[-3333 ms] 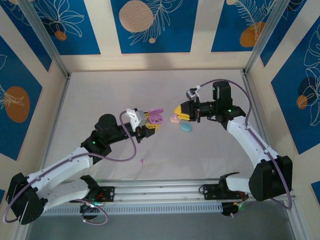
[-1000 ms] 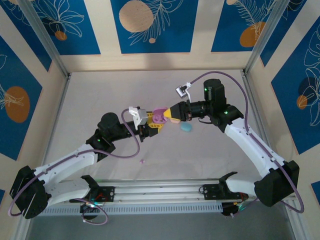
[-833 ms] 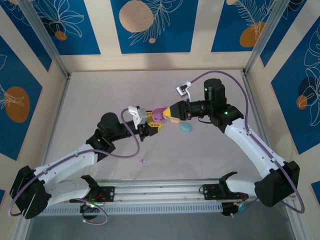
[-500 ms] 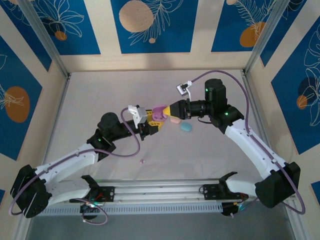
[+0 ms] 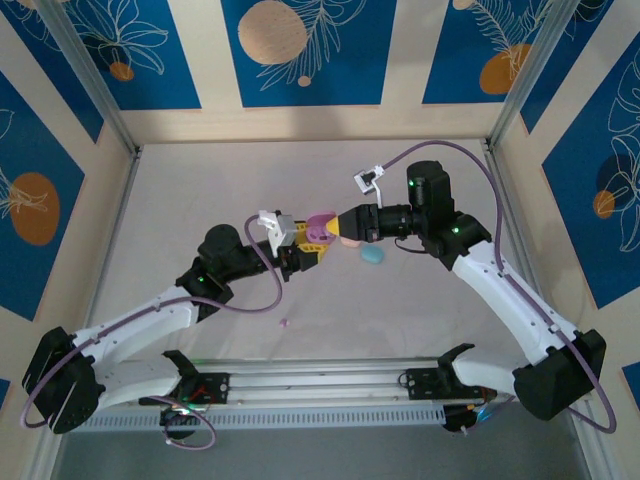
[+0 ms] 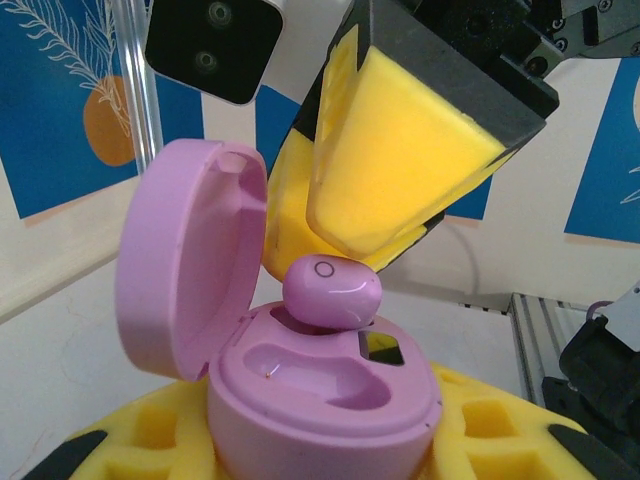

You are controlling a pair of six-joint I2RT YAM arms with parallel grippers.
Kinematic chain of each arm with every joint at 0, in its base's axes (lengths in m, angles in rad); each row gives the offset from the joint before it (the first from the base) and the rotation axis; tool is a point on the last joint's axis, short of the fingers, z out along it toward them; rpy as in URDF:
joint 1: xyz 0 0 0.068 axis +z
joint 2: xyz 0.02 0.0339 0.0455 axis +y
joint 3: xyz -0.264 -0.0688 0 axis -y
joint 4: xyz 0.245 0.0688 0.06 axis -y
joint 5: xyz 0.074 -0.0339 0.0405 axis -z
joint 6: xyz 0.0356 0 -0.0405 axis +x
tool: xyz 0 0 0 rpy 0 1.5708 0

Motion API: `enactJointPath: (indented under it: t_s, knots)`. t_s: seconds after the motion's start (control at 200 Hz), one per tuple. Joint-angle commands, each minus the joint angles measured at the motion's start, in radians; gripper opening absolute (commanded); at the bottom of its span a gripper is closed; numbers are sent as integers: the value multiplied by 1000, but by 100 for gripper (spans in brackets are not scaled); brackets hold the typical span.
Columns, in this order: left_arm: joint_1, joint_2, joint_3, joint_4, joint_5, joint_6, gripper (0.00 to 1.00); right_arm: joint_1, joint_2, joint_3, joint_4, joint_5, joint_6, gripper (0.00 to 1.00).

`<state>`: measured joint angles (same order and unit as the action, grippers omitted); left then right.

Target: Insert the wireless bluetooth earbuds into the charging case

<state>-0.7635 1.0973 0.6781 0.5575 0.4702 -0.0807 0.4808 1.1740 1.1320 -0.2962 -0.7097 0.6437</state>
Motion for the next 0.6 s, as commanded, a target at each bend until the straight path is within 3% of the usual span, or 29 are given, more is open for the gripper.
enactJointPath:
  t_s: [0.0, 0.595]
  knots:
    - [-21, -6, 27, 95, 80, -16, 30, 10, 8, 19, -82, 78, -57, 29]
    - [-21, -12, 20, 89, 62, -5, 30, 8, -34, 51, -139, 169, -69, 33]
